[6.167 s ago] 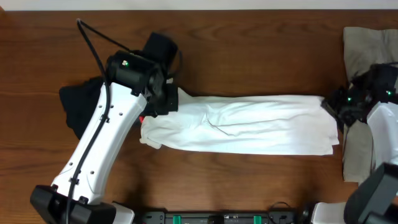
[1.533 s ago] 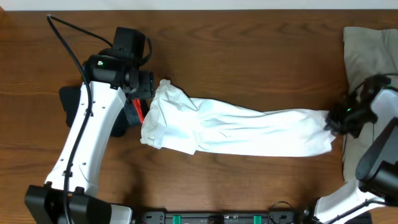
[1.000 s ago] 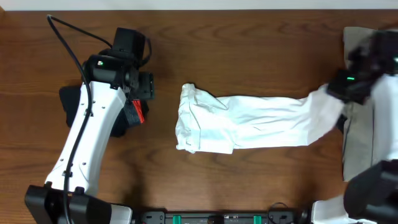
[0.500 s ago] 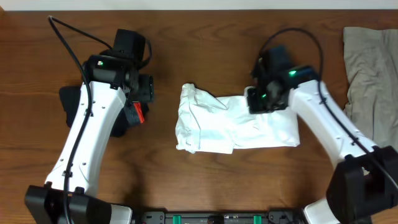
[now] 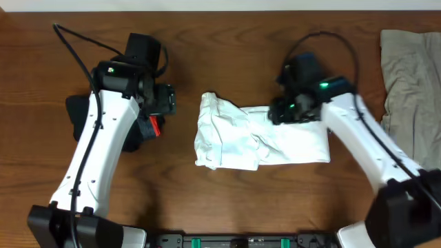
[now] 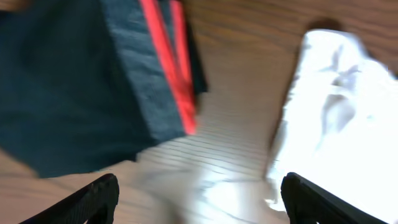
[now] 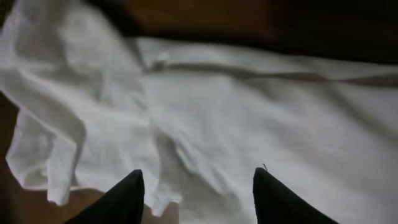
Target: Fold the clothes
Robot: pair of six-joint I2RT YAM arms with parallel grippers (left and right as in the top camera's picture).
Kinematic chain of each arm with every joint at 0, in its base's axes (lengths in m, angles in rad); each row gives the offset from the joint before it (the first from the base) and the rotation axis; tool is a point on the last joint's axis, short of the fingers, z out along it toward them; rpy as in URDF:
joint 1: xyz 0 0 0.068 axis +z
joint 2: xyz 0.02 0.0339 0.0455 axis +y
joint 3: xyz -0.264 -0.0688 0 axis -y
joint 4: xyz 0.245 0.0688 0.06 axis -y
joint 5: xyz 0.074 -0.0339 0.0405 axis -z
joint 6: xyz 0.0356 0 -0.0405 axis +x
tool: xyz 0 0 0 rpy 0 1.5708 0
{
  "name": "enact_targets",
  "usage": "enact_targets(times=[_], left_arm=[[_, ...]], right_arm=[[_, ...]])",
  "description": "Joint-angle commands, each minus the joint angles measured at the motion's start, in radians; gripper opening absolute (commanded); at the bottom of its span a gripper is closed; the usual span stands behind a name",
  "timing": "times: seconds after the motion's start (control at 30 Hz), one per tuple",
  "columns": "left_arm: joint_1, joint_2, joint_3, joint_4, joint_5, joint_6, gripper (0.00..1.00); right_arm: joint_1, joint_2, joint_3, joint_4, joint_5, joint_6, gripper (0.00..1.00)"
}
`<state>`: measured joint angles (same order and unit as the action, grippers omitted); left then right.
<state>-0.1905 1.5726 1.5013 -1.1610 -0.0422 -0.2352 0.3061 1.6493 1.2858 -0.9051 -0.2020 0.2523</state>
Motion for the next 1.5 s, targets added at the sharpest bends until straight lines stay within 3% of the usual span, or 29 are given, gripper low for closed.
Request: enact_targets(times=[0.0, 0.3, 0.83, 0.93, 1.07, 1.13, 1.47], left_arm=[[0.004, 0.002, -0.083, 0.037, 0.177, -0.061, 0.86], [0.002, 0.057, -0.377, 0.389, 0.451, -0.090, 0.89], [-0.144, 0.278, -0.443, 0.645, 0.465, -0.122, 0.89], [-0.179, 0.278, -0.443, 0.660, 0.465, -0.122, 0.74], [-0.185, 0.275, -0.439, 0.655, 0.465, -0.122, 0.22], [-0.173, 0.264, -0.423, 0.619, 0.464, -0.120, 0.06], [-0.077, 0.091, -0.178, 0.229, 0.358, 0.027, 0.06]], right_arm=[[-0.089, -0.064, 0.030, -0.010, 0.003, -0.007, 0.57], [-0.275, -0.075, 0.030, -0.101, -0.013, -0.077, 0.56], [-0.289, -0.075, 0.030, -0.132, -0.012, -0.093, 0.56], [-0.289, -0.075, 0.030, -0.132, -0.012, -0.093, 0.56], [-0.289, -0.075, 0.030, -0.136, -0.012, -0.098, 0.56], [-0.289, -0.075, 0.030, -0.136, -0.011, -0.105, 0.56], [-0.289, -0.075, 0.030, -0.150, -0.004, -0.119, 0.56]])
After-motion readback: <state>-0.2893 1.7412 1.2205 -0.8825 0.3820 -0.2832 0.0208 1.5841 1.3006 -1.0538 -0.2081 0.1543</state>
